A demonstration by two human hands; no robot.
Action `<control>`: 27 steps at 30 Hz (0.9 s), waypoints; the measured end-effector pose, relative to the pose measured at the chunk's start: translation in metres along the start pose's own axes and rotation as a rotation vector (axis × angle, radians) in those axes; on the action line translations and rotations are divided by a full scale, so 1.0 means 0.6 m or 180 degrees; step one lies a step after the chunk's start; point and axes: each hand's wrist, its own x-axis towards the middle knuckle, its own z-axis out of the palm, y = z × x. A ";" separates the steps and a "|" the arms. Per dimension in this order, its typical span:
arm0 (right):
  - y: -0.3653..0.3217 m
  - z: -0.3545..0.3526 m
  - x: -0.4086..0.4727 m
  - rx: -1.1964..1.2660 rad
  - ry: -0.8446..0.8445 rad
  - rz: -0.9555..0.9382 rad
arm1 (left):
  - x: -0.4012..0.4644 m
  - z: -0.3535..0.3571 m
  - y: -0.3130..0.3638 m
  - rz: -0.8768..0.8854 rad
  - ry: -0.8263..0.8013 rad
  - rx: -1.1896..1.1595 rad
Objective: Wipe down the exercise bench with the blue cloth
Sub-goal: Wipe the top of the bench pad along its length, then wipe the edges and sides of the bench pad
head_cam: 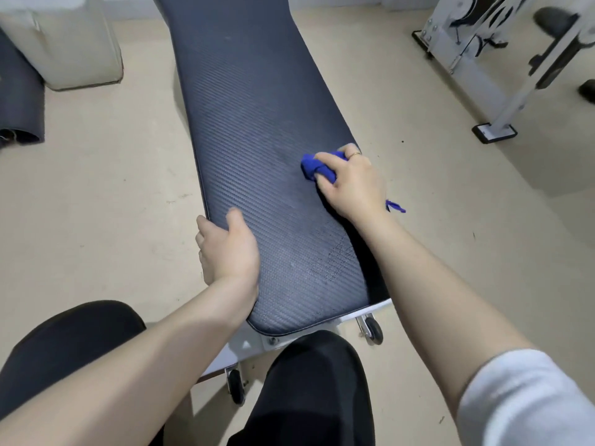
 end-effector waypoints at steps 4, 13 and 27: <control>0.053 -0.014 -0.007 0.0074 0.0121 0.0604 | 0.002 0.006 0.004 0.0006 0.0053 0.0112; 0.020 -0.054 -0.177 0.0024 -0.0071 0.0575 | -0.011 0.000 0.014 -0.0074 0.0050 0.0226; -0.085 -0.077 -0.100 0.2652 -0.0092 0.1136 | 0.029 -0.040 0.081 0.1809 -0.1123 -0.0496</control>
